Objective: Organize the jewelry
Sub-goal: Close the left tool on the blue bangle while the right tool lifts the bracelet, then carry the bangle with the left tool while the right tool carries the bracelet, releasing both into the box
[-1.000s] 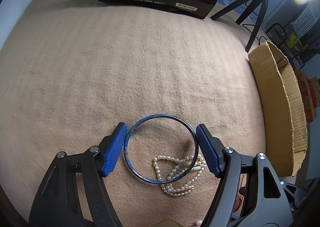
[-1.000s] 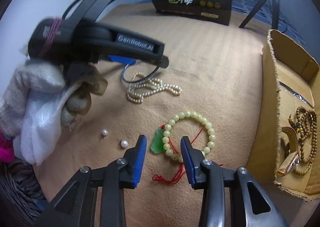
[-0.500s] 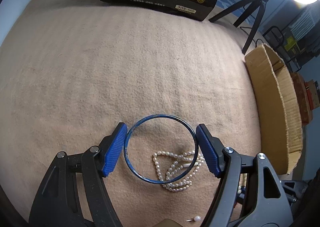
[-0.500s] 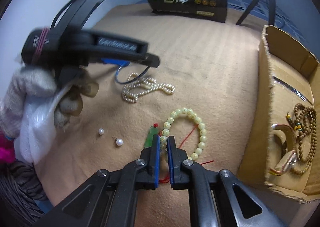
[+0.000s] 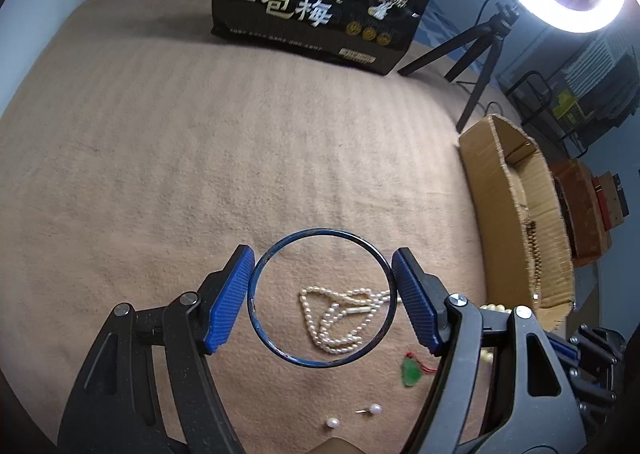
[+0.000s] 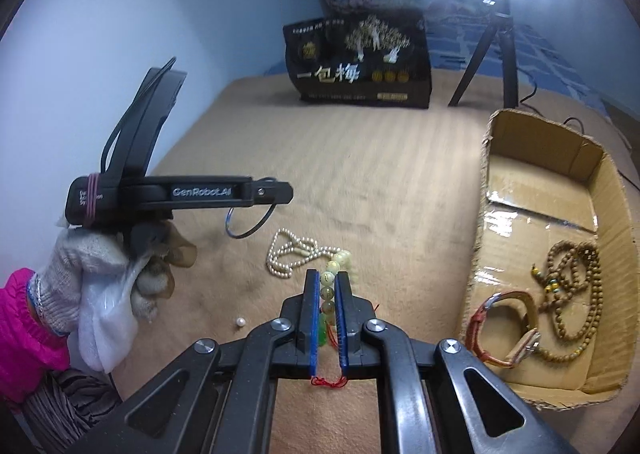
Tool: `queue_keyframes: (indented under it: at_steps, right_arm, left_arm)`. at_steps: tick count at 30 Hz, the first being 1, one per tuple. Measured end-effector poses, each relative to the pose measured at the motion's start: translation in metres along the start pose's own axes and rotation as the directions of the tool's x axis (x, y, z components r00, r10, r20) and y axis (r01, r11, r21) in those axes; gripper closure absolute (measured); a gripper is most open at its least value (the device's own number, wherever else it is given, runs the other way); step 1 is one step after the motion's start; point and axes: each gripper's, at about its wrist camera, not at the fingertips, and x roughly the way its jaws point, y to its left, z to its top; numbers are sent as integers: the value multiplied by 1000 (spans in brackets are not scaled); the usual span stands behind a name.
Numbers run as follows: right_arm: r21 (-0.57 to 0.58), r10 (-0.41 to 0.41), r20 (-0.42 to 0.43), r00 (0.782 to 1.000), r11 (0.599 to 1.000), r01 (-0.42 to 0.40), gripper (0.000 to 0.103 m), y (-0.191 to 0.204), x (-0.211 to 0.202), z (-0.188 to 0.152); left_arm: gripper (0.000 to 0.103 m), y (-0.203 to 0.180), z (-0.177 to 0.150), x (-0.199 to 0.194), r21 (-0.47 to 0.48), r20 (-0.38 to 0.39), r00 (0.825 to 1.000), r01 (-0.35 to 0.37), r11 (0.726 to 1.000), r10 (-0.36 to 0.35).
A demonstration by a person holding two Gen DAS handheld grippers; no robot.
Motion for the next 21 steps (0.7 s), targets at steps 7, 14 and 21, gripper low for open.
queue_keyframes:
  at_steps: [7, 14, 21]
  right_arm:
    - [34, -19, 63, 998, 999, 17, 98, -19, -27, 10]
    - [84, -72, 125, 990, 995, 61, 98, -50, -54, 16]
    - [158, -133, 152, 979, 981, 109, 98, -85, -78, 16]
  left_arm:
    - [30, -30, 5, -17, 56, 46, 999, 28, 998, -30]
    - [30, -73, 0, -21, 146, 63, 996, 61, 987, -70]
    - [30, -119, -1, -11, 226, 54, 994, 81, 971, -95]
